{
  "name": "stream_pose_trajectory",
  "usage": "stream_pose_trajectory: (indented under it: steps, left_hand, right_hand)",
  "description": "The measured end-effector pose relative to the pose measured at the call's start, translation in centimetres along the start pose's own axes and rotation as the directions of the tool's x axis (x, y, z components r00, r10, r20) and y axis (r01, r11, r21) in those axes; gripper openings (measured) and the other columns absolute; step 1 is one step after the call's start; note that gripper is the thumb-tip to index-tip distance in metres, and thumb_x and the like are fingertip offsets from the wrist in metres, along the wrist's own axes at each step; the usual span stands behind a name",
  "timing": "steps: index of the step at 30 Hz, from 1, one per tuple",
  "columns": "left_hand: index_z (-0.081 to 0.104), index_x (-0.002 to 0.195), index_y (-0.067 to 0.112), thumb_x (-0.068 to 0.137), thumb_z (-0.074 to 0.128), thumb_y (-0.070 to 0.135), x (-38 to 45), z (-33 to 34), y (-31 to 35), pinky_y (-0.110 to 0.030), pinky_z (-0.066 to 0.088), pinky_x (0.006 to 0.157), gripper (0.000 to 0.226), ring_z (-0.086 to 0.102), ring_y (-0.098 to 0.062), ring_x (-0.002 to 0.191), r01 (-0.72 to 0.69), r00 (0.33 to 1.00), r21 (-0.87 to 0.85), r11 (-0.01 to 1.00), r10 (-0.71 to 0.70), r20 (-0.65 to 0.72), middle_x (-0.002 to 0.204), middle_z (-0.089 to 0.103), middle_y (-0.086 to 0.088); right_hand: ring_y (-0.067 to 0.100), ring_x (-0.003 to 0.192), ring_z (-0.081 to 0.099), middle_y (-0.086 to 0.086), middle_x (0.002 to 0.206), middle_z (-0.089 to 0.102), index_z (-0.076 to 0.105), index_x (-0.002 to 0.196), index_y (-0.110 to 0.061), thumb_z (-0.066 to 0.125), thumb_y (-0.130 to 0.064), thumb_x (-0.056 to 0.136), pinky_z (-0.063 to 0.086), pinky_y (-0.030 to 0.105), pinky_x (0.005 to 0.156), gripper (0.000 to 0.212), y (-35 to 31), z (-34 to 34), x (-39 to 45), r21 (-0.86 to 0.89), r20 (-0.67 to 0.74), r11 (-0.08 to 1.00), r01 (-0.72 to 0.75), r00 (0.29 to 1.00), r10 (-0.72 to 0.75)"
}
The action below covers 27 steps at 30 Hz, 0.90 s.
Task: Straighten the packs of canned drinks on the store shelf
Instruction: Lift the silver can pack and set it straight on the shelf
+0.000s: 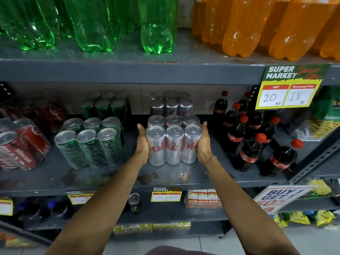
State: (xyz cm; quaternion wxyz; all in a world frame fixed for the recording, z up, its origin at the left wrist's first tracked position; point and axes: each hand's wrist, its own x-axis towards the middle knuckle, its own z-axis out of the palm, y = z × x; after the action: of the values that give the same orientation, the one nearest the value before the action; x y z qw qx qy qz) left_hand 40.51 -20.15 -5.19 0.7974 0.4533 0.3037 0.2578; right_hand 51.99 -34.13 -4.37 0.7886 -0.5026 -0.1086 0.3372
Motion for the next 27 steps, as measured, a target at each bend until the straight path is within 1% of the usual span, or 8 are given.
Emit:
stream_pose_trajectory:
  steps: [2, 6, 9, 12, 16, 20, 23, 27]
  left_hand:
    - [0.073, 0.09, 0.024, 0.093, 0.014, 0.064, -0.2, -0.2, -0.3, -0.021, 0.058, 0.056, 0.071, 0.075, -0.012, 0.077, -0.011, 0.999, -0.023, 1.0, 0.012, 0.035, 0.082, 0.079, 0.002]
    - [0.075, 0.085, 0.027, 0.099, 0.025, 0.05, -0.8, -0.4, -1.1, -0.021, 0.057, 0.063, 0.057, 0.074, -0.009, 0.08, -0.078, 0.994, -0.056, 0.995, 0.082, 0.076, 0.084, 0.079, 0.005]
    - [0.072, 0.083, 0.026, 0.1, 0.028, 0.043, -1.2, -0.4, -1.4, -0.021, 0.057, 0.065, 0.05, 0.072, -0.005, 0.075, -0.122, 0.99, 0.003, 0.993, 0.121, 0.066, 0.078, 0.078, 0.008]
    - [0.066, 0.088, 0.02, 0.099, 0.028, 0.039, -1.7, -0.7, -1.7, -0.025, 0.054, 0.069, 0.044, 0.07, -0.007, 0.073, -0.136, 0.99, 0.075, 0.988, 0.132, 0.045, 0.078, 0.075, 0.004]
    - [0.064, 0.091, 0.018, 0.099, 0.024, 0.036, -3.4, -1.2, -2.1, -0.024, 0.054, 0.071, 0.045, 0.069, -0.006, 0.076, -0.154, 0.987, 0.14, 0.978, 0.148, 0.058, 0.083, 0.072, 0.003]
    - [0.063, 0.088, 0.02, 0.1, 0.025, 0.033, -5.3, -1.3, -2.5, -0.022, 0.053, 0.07, 0.042, 0.067, -0.004, 0.074, -0.172, 0.985, 0.138, 0.976, 0.172, 0.01, 0.08, 0.071, 0.005]
    - [0.062, 0.089, 0.018, 0.1, 0.023, 0.035, -6.7, -1.2, -3.1, -0.021, 0.054, 0.069, 0.043, 0.065, -0.008, 0.077, -0.137, 0.991, 0.095, 0.986, 0.136, 0.015, 0.087, 0.068, -0.001]
    - [0.06, 0.086, 0.018, 0.1, 0.022, 0.034, -7.7, -0.9, -3.0, -0.023, 0.053, 0.069, 0.043, 0.063, -0.011, 0.076, -0.108, 0.994, 0.061, 0.992, 0.108, 0.008, 0.083, 0.068, -0.002]
  right_hand:
    - [0.021, 0.1, 0.071, 0.006, 0.105, 0.076, 0.077, 0.099, -0.023, 0.028, -0.065, 0.091, 0.058, 0.029, 0.074, 0.065, 0.1, -0.2, 0.0, 0.003, 0.033, 1.0, -0.018, 0.999, 0.018]
    - [0.02, 0.096, 0.071, 0.004, 0.099, 0.077, 0.071, 0.102, -0.019, 0.029, -0.059, 0.094, 0.057, 0.027, 0.071, 0.058, 0.4, -1.0, -0.3, -0.076, -0.008, 0.997, -0.03, 1.0, 0.03]
    - [0.017, 0.086, 0.068, 0.003, 0.092, 0.073, 0.065, 0.104, -0.014, 0.038, -0.046, 0.096, 0.054, 0.028, 0.07, 0.042, 0.9, -1.1, -0.8, -0.167, -0.086, 0.985, -0.033, 0.996, 0.019]
    - [0.015, 0.082, 0.067, 0.003, 0.094, 0.07, 0.062, 0.113, -0.013, 0.042, -0.044, 0.093, 0.055, 0.026, 0.067, 0.042, 0.8, -1.0, -1.5, -0.176, -0.076, 0.984, -0.038, 0.997, 0.025]
    - [0.018, 0.088, 0.067, 0.005, 0.099, 0.07, 0.062, 0.115, -0.014, 0.043, -0.046, 0.091, 0.053, 0.032, 0.077, 0.044, 1.1, -1.2, -3.2, -0.166, -0.084, 0.985, -0.043, 0.996, 0.03]
    - [0.023, 0.104, 0.064, 0.011, 0.116, 0.067, 0.057, 0.126, -0.011, 0.044, -0.046, 0.09, 0.053, 0.039, 0.091, 0.052, 2.1, -1.9, -5.0, -0.19, -0.089, 0.982, -0.015, 0.996, -0.002]
    - [0.018, 0.092, 0.064, 0.004, 0.103, 0.068, 0.057, 0.118, -0.014, 0.045, -0.044, 0.089, 0.054, 0.032, 0.079, 0.043, 2.3, -2.2, -6.1, -0.185, -0.082, 0.983, 0.002, 0.996, -0.017]
    - [0.011, 0.082, 0.064, -0.001, 0.093, 0.067, 0.056, 0.113, -0.018, 0.042, -0.037, 0.094, 0.053, 0.024, 0.067, 0.03, 2.4, -2.4, -6.8, -0.183, -0.102, 0.983, 0.016, 0.994, -0.035]
